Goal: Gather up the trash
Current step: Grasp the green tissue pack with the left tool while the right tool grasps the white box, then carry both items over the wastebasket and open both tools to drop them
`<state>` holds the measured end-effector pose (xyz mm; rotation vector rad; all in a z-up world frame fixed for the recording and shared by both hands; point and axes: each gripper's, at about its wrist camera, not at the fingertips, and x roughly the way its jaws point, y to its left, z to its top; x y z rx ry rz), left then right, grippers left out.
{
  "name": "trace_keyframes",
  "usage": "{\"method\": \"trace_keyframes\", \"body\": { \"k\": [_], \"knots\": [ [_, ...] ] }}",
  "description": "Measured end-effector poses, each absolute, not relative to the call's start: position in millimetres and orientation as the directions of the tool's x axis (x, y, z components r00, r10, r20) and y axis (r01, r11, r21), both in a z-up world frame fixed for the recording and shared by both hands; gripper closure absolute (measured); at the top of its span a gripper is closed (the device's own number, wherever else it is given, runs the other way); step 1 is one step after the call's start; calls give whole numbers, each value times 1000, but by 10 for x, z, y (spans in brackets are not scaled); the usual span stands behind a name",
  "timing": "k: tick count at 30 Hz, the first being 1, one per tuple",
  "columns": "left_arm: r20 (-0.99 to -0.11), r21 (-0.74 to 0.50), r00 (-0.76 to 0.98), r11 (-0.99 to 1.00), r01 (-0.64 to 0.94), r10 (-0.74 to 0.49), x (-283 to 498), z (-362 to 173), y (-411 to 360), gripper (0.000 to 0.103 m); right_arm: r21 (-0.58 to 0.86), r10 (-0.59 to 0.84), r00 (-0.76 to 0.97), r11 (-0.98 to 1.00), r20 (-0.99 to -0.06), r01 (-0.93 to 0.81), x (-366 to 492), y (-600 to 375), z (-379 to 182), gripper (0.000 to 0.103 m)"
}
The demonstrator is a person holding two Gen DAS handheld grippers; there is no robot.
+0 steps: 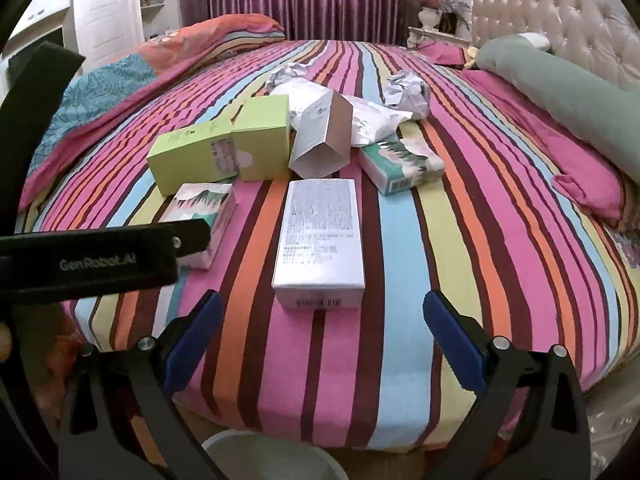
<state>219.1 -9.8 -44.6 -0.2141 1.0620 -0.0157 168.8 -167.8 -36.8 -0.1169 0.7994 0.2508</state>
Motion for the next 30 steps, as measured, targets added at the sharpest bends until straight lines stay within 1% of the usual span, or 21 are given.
{"method": "trace_keyframes", "body": {
  "k": [6, 7, 8, 9, 10, 11, 12, 13, 14, 15, 16, 17, 20, 30],
  "knots": [
    [-879, -142, 469, 985, -99, -80, 2322, -544, -131, 8, -48, 176, 679, 954, -712, -297, 1824, -1592, -405, 8],
    [-882, -138, 465, 985, -99, -77, 2341, -563, -131, 11, -45, 179, 676, 953, -715, -300, 1847, -1581, -422, 8],
    [-885, -122, 462, 987, -104, -60, 2357, -579, -128, 18, -43, 181, 672, 952, -718, -302, 1869, -1571, -440, 9],
    [-886, -106, 462, 989, -106, -46, 2370, -585, -123, 24, -39, 183, 668, 952, -721, -303, 1890, -1564, -458, 9],
    [-884, -88, 466, 991, -103, -30, 2377, -585, -126, 26, -34, 187, 663, 952, -725, -305, 1922, -1560, -478, 16],
    [-884, -72, 467, 992, -99, -18, 2382, -584, -128, 32, -32, 185, 660, 953, -728, -303, 1945, -1557, -491, 26],
    [-884, -60, 468, 994, -95, -8, 2388, -579, -129, 38, -31, 182, 656, 954, -733, -298, 1968, -1554, -506, 30],
    [-883, -45, 470, 995, -91, 3, 2394, -577, -126, 41, -24, 179, 648, 956, -741, -292, 2006, -1554, -529, 37],
    [-880, -31, 474, 995, -90, 16, 2396, -571, -117, 50, -12, 184, 638, 957, -747, -290, 2031, -1563, -544, 43],
    [-879, -23, 476, 996, -89, 22, 2394, -568, -107, 52, 9, 197, 626, 957, -754, -290, 2056, -1574, -557, 46],
    [-879, -32, 477, 996, -84, 12, 2393, -566, -90, 52, 28, 205, 622, 959, -756, -282, 2070, -1596, -554, 53],
    [-878, -40, 478, 996, -81, 4, 2391, -562, -75, 52, 35, 204, 624, 962, -754, -272, 2064, -1610, -535, 57],
    [-877, -50, 481, 996, -76, -8, 2370, -551, -56, 53, 91, 232, 609, 963, -759, -253, 2059, -1680, -502, 57],
    [-868, -101, 493, 993, -66, -56, 2204, -471, -39, 53, 175, 254, 596, 966, -761, -189, 2008, -1905, -378, 57]
  ]
}}
